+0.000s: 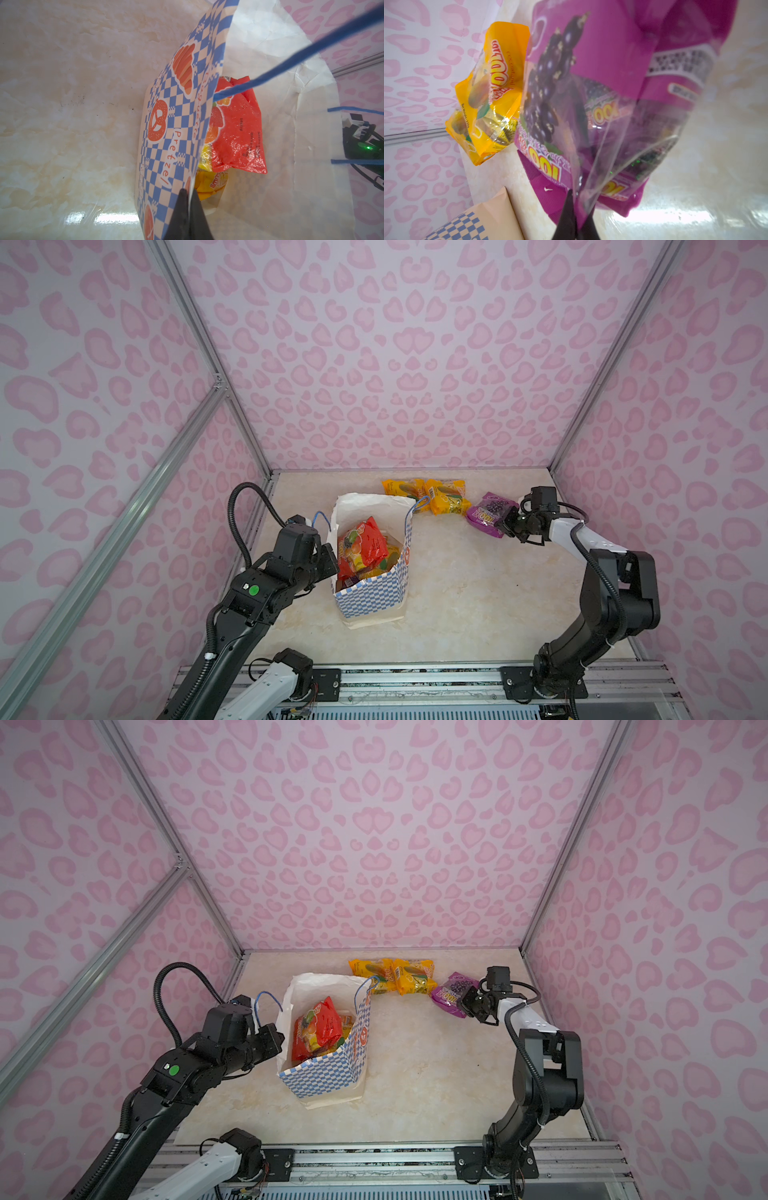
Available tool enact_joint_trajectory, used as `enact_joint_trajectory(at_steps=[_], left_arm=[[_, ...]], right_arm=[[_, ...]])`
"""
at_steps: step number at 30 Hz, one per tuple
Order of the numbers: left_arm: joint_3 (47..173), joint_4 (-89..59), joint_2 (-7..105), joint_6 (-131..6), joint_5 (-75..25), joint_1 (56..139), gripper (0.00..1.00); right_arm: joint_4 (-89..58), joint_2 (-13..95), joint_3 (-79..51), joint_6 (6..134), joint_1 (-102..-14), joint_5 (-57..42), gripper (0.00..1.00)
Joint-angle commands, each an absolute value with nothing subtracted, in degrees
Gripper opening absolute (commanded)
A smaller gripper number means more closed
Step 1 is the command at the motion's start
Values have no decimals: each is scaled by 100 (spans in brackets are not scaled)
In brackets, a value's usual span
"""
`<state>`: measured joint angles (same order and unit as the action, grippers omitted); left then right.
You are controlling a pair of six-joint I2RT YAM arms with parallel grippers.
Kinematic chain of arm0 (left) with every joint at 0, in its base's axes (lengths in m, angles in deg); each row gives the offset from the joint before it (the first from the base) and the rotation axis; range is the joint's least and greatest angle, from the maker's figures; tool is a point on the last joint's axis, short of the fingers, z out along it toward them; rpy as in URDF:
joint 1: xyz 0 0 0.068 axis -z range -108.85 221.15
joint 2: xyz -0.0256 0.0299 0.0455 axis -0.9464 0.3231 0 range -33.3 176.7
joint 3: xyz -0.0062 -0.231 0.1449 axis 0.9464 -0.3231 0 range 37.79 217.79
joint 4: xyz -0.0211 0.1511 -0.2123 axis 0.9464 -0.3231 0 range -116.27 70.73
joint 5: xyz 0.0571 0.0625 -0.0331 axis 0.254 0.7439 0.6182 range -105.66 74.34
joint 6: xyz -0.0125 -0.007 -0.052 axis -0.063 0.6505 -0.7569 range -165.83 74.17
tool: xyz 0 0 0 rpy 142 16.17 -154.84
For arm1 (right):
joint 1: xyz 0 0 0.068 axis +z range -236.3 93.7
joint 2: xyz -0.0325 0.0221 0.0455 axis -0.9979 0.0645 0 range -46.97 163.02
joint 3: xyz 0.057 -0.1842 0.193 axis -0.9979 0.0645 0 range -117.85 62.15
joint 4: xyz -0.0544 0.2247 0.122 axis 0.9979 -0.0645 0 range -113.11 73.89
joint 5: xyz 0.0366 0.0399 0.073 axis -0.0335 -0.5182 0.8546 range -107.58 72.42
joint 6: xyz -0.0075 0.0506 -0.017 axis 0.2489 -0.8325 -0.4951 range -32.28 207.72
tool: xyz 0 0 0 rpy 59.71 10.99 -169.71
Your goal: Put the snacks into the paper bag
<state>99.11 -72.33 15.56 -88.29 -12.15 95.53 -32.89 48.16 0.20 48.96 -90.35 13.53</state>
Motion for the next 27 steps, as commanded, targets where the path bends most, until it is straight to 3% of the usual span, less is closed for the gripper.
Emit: enact_joint_trajectory(at_steps=[1,7,8,12,15,17,23,27], left_arm=[[9904,-7334,1557,-8871,-1161,9550,3],[9864,-7236,1647,-8871,-1187,9550,3],[9865,-7223,1671,-8871,-1202,9549,3],[9887,-7192,1729,-8864,-1207,9549,3],[9913,-7202,1767,-8845,-1210,9549,3],[9900,-7190,1762,-8841,-1204,9556,3],[9887,-7157,1785,-8864,-1236,9549,3],[9887,-7176,1735,-8870,-1210,9549,3]], right_arm=[[-3319,4508,123,4951,-8984,1475,0],[-3568,3876,696,4892,-8534,1162,0],[-3641,3760,828,4865,-8425,965,4],[-3793,3528,1100,4908,-8372,793,50],[-4321,3374,905,5116,-8500,205,76],[-4414,3384,784,5181,-8738,70,86],[-4496,4245,125,5523,-9189,71,99],[-3994,4818,49,5677,-9363,404,99]])
